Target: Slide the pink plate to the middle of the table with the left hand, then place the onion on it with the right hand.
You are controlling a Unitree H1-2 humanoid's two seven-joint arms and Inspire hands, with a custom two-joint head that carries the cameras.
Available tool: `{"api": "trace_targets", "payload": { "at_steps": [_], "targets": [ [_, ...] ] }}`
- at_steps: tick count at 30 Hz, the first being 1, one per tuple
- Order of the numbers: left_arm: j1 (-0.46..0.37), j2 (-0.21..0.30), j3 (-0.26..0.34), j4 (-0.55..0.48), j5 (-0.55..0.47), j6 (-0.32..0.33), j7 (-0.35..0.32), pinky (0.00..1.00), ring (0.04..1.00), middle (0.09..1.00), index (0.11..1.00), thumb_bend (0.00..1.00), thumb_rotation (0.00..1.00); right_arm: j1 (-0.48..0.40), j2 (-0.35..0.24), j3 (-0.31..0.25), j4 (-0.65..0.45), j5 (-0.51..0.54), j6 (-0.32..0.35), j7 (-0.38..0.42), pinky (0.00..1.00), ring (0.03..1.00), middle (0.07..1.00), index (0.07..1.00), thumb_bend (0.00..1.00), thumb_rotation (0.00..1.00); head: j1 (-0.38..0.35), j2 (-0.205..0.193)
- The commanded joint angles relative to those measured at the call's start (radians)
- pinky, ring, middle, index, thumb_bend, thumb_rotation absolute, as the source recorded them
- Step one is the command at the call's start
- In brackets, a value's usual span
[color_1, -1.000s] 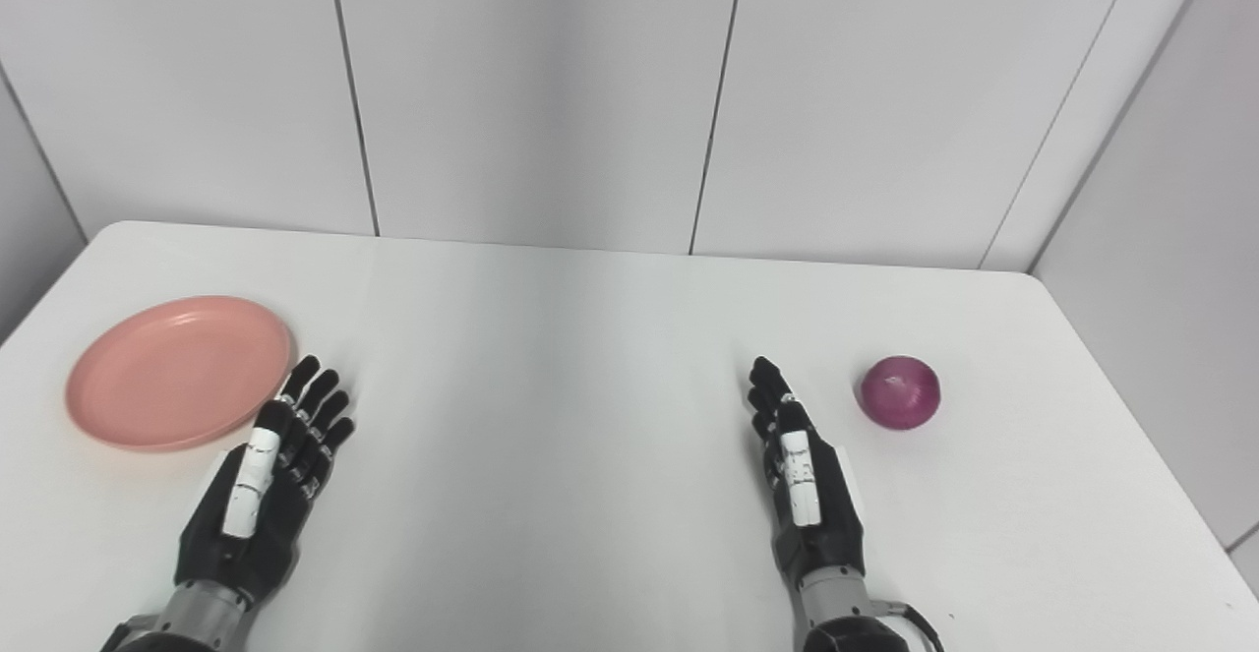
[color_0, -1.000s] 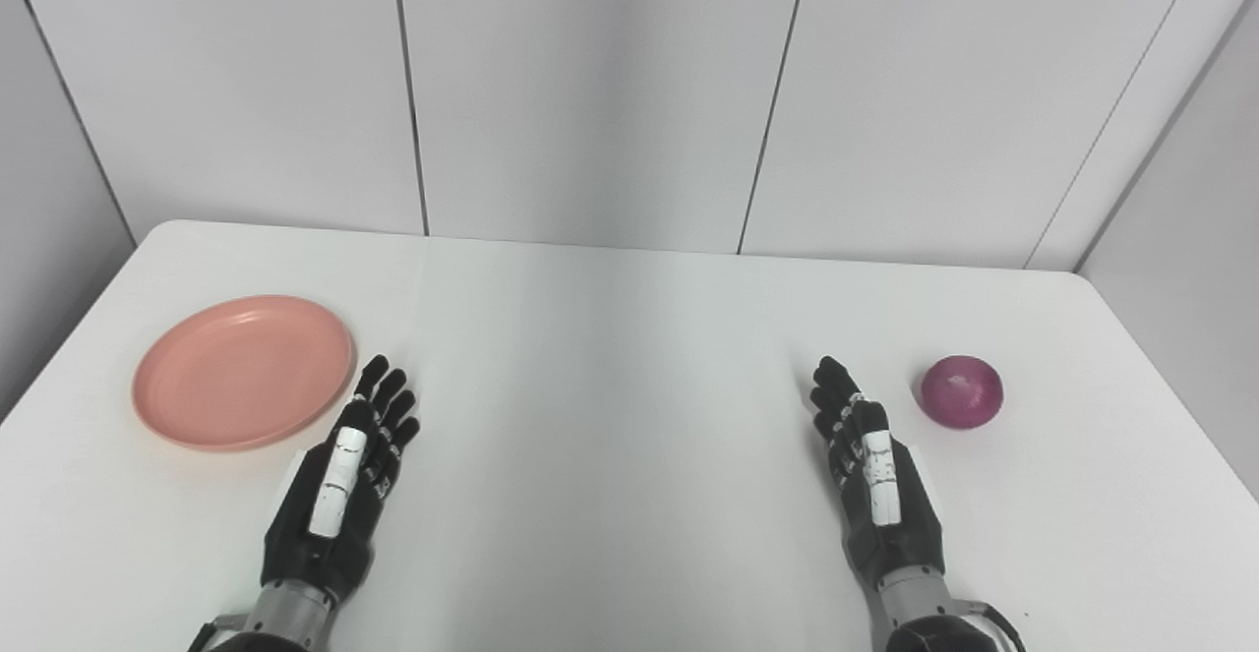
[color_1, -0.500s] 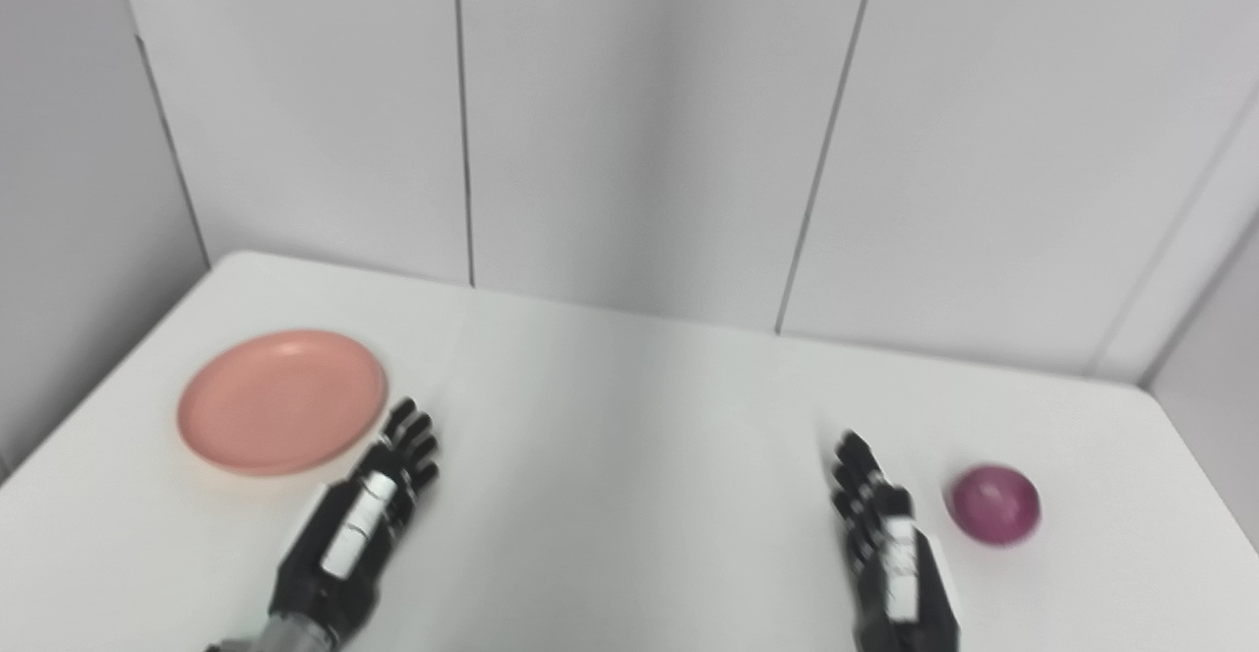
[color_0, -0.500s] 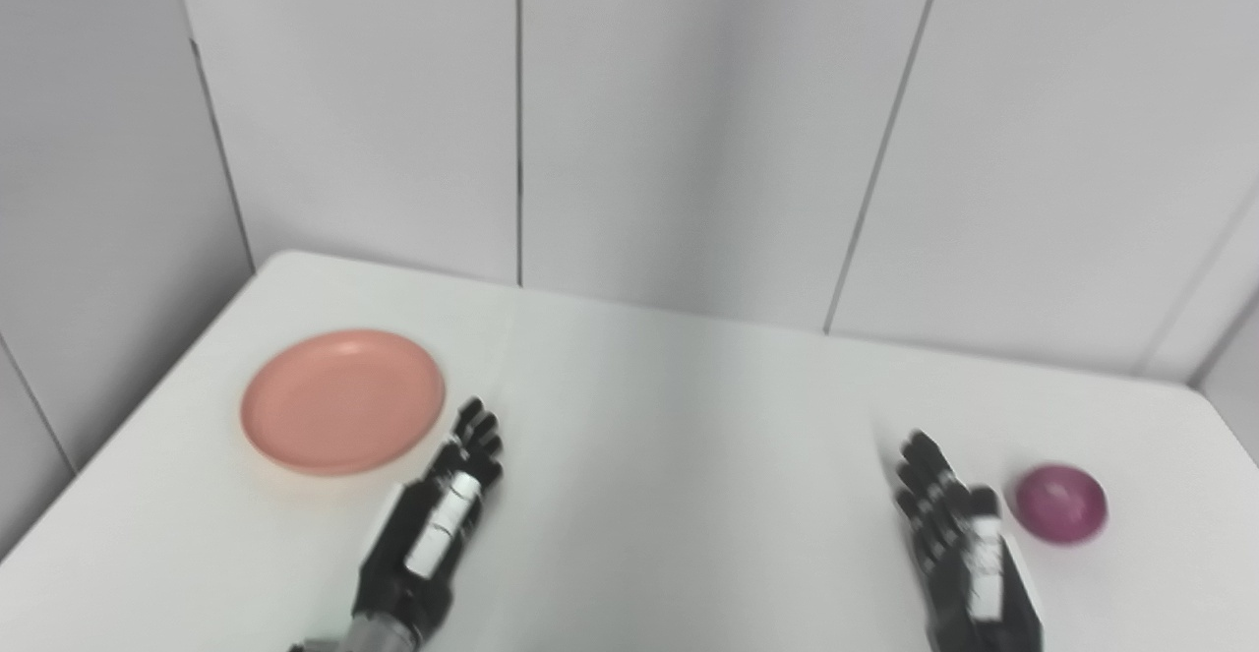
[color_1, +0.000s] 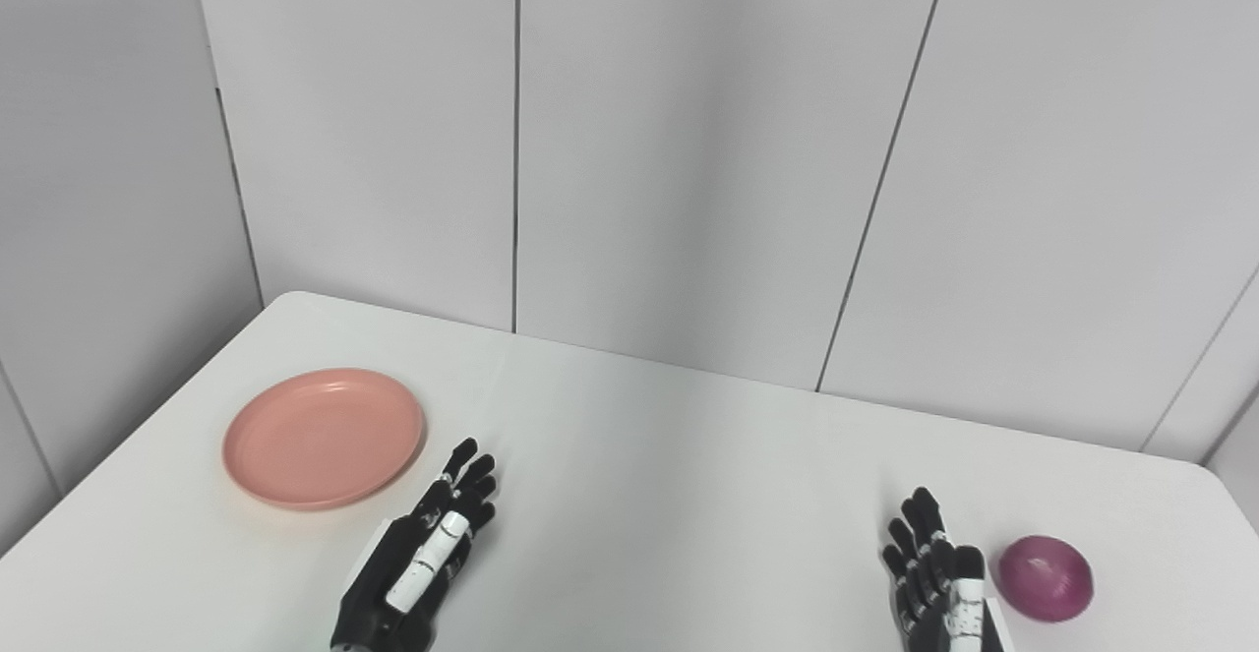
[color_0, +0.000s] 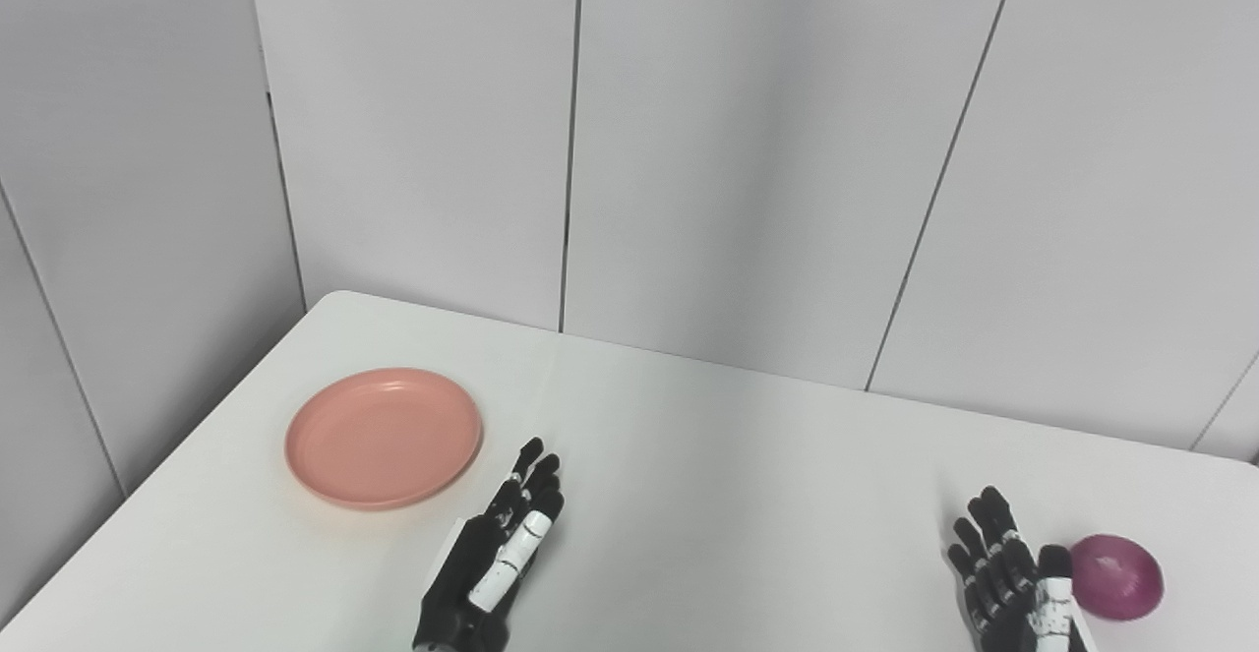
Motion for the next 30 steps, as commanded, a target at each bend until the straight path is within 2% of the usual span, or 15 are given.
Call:
{"api": "trace_targets", "payload": {
  "at_steps": [1,8,19,25,30],
  "targets": [
    [0.063,-0.029,-0.01,0.114,0.008,0.011,0.014,1.0,0.997,0.978,1.0,0.7,0.59,0.139,-0.006,-0.019,0.177,0.01,-0.047,0.03,1.0,1.0,1.0,1.0,0.69,1.0,-0.001,0.007],
    [0.075,-0.03,-0.009,0.09,0.004,0.024,0.016,1.0,0.999,0.977,1.0,0.67,0.6,0.152,-0.005,-0.018,0.148,0.015,-0.039,0.033,1.0,1.0,1.0,1.0,0.66,1.0,-0.006,0.021],
    [0.08,-0.026,-0.006,0.083,-0.002,0.035,0.013,1.0,0.994,0.971,1.0,0.7,0.59,0.152,-0.003,-0.022,0.16,0.024,-0.05,0.052,1.0,1.0,1.0,1.0,0.63,1.0,0.021,0.012],
    [0.072,-0.015,0.013,-0.034,-0.064,0.138,0.01,1.0,1.0,0.98,1.0,0.69,0.59,0.15,0.0,-0.018,0.151,0.014,-0.035,0.041,1.0,1.0,1.0,1.0,0.62,1.0,0.03,0.006],
    [0.039,0.012,0.024,-0.146,-0.124,0.23,0.007,1.0,0.995,0.976,0.984,0.76,0.61,0.147,0.001,-0.02,0.153,0.017,-0.032,0.041,1.0,1.0,1.0,1.0,0.62,1.0,0.035,0.004]
  ]
}}
